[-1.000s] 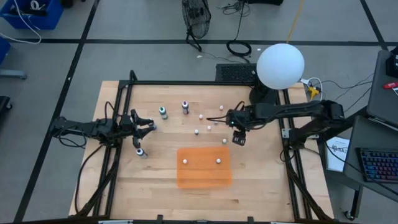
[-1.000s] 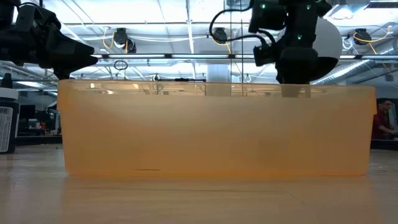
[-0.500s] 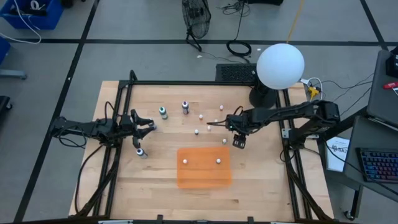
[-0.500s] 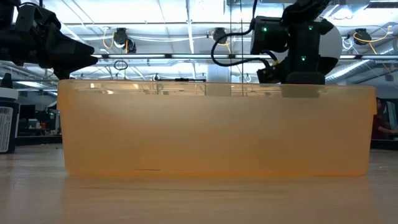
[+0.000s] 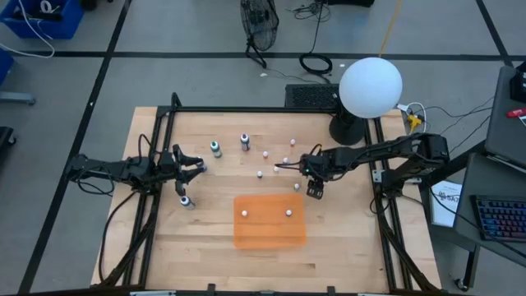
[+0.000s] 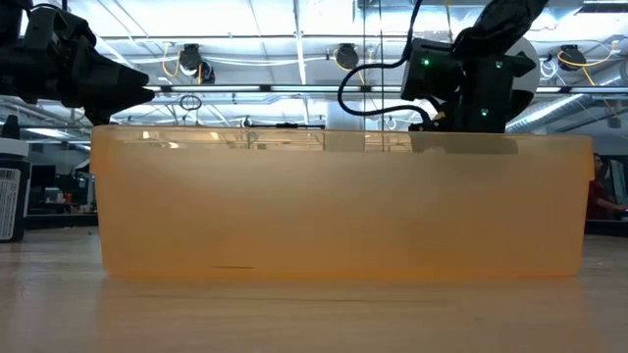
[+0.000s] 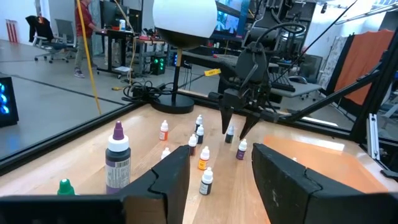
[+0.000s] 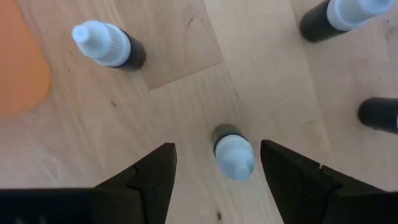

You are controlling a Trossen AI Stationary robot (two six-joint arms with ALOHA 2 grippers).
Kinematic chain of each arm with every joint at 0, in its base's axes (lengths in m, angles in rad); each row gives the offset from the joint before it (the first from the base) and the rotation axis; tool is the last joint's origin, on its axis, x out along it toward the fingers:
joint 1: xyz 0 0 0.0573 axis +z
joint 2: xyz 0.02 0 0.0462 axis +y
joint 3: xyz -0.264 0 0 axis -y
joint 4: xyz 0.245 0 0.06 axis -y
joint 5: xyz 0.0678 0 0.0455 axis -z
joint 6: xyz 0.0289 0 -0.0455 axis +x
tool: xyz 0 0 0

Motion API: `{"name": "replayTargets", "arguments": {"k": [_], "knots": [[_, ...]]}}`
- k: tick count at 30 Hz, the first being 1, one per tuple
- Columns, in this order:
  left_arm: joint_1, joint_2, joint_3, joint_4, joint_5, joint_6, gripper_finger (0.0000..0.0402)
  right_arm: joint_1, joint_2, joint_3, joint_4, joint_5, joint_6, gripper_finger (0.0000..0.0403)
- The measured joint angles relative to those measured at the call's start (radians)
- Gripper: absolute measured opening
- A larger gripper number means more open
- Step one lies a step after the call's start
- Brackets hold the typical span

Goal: Pick & Place food coloring
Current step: Put the small black food coloring bottle into the orange bin

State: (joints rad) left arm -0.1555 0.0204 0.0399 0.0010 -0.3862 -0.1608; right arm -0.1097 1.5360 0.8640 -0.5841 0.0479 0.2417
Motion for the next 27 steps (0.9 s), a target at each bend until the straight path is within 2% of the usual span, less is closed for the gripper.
{"name": "replayTargets", "arguments": {"k": [12, 17, 23, 27], "knots": [[0.0, 0.0, 0.0, 0.0, 0.0, 0.0, 0.0182, 0.0, 0.0, -0.019, 0.042, 0.002, 0.0, 0.0182], [0.0, 0.0, 0.0, 0.0, 0.0, 0.0, 0.0182, 0.0, 0.0, -0.019, 0.041, 0.002, 0.0, 0.0138], [0.0, 0.0, 0.0, 0.0, 0.0, 0.0, 0.0182, 0.0, -0.001, -0.019, 0.041, 0.002, -0.038, 0.0056], [0.0, 0.0, 0.0, 0.0, 0.0, 0.0, 0.0182, 0.013, -0.002, -0.017, 0.046, 0.003, -0.054, 0.0055]]}}
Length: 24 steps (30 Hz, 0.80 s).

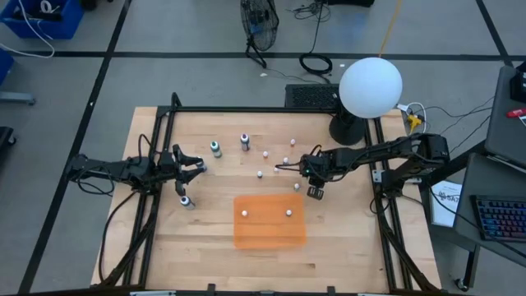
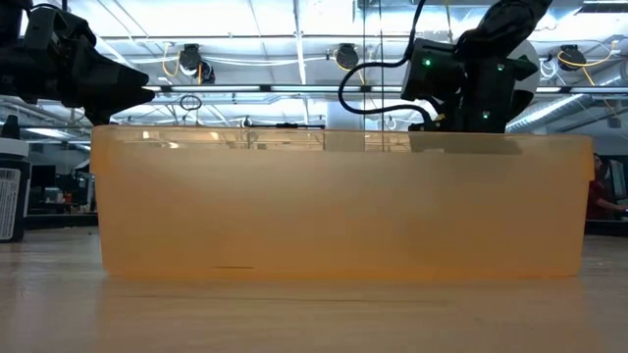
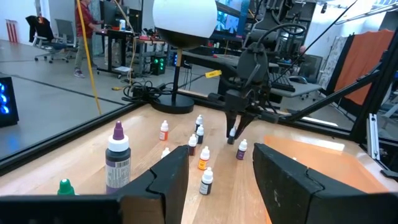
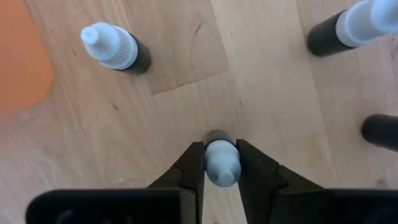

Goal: Pick & Place food coloring
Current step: Put the small black food coloring bottle into the orange bin

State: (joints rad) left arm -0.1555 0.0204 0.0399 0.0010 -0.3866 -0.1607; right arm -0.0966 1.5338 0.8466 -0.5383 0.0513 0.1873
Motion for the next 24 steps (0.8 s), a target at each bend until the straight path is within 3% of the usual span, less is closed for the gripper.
{"name": "replayTargets", "arguments": {"k": [7, 14, 18, 24], "knots": [[0.0, 0.0, 0.0, 0.0, 0.0, 0.0, 0.0182, 0.082, -0.043, 0.134, -0.12, 0.02, 0.01, 0.0055], [0.0, 0.0, 0.0, 0.002, 0.0, 0.0, 0.0182, 0.256, -0.043, 0.449, -0.306, 0.142, 0.05, 0.0055], [0.0, 0.0, 0.001, 0.002, 0.0, 0.0, 0.0182, 0.352, 0.025, 0.612, -0.373, 0.184, 0.062, 0.0055], [0.0, 0.0, 0.001, 0.002, 0.0, 0.0, 0.0182, 0.435, 0.234, 0.776, -0.52, 0.182, 0.055, 0.0055]]}}
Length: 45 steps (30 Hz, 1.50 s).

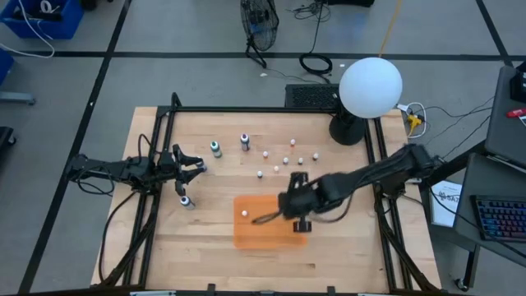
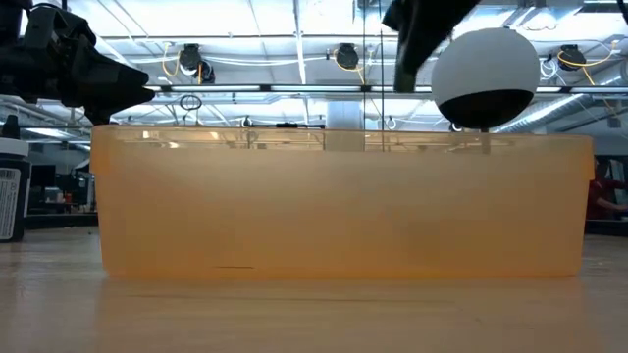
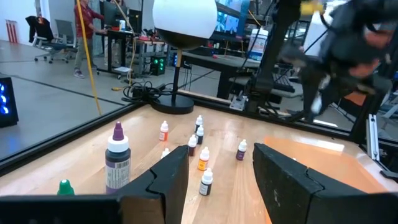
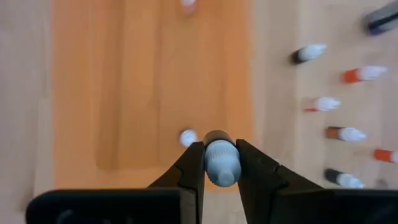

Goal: Pick & Place food coloring
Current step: Put the small black food coloring bottle into the orange bin

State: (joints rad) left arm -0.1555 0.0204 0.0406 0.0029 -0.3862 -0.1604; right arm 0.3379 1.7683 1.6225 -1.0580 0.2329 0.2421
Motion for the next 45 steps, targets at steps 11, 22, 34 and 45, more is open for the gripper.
{"name": "replayTargets", "arguments": {"k": [11, 22, 34, 45], "knots": [[0.0, 0.0, 0.0, 0.0, 0.0, 0.0, 0.0182, 0.029, 0.134, 0.006, 0.008, -0.106, 0.007, 0.0055], [0.0, 0.0, 0.0, 0.0, 0.0, 0.0, 0.0182, 0.091, 0.181, 0.007, 0.13, -0.134, 0.013, 0.0055], [0.0, 0.0, 0.0, 0.0, 0.0, 0.0, 0.0182, 0.078, 0.323, 0.006, 0.174, -0.133, -0.03, 0.0055], [0.0, 0.0, 0.0, 0.0, 0.0, 0.0, 0.0182, 0.078, 0.323, 0.006, 0.182, -0.184, -0.005, 0.0115]]}}
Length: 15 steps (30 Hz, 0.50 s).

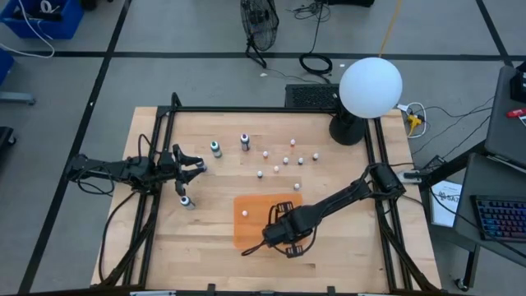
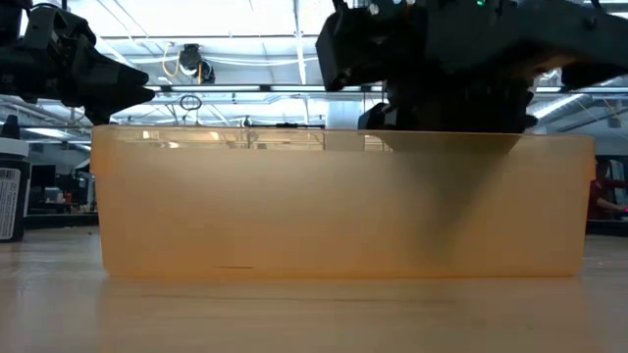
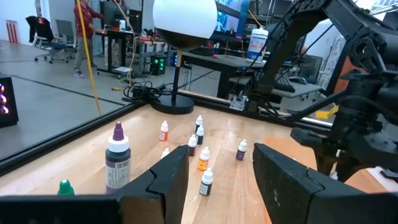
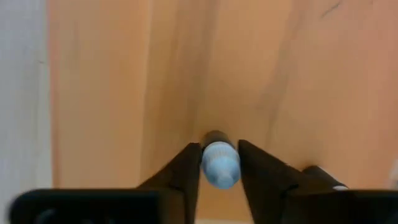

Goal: Pick & Place food coloring
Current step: Put the small black food coloring bottle into the orange bin

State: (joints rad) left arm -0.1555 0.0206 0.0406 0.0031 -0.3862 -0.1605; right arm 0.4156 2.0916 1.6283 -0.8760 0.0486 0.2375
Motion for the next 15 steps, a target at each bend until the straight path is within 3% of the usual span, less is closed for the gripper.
{"name": "replayTargets", "arguments": {"k": [6, 12, 15], "knots": [[0.0, 0.0, 0.0, 0.0, 0.0, 0.0, 0.0182, 0.0, -0.04, 0.0, 0.001, 0.0, 0.038, 0.0175], [0.0, 0.0, 0.0, 0.0, 0.0, 0.0, 0.0182, -0.01, -0.129, 0.0, -0.038, 0.015, 0.039, 0.0171], [0.0, 0.0, 0.0, 0.0, 0.0, 0.0, 0.0182, -0.023, -0.196, 0.0, -0.118, 0.094, 0.042, 0.0163]]}}
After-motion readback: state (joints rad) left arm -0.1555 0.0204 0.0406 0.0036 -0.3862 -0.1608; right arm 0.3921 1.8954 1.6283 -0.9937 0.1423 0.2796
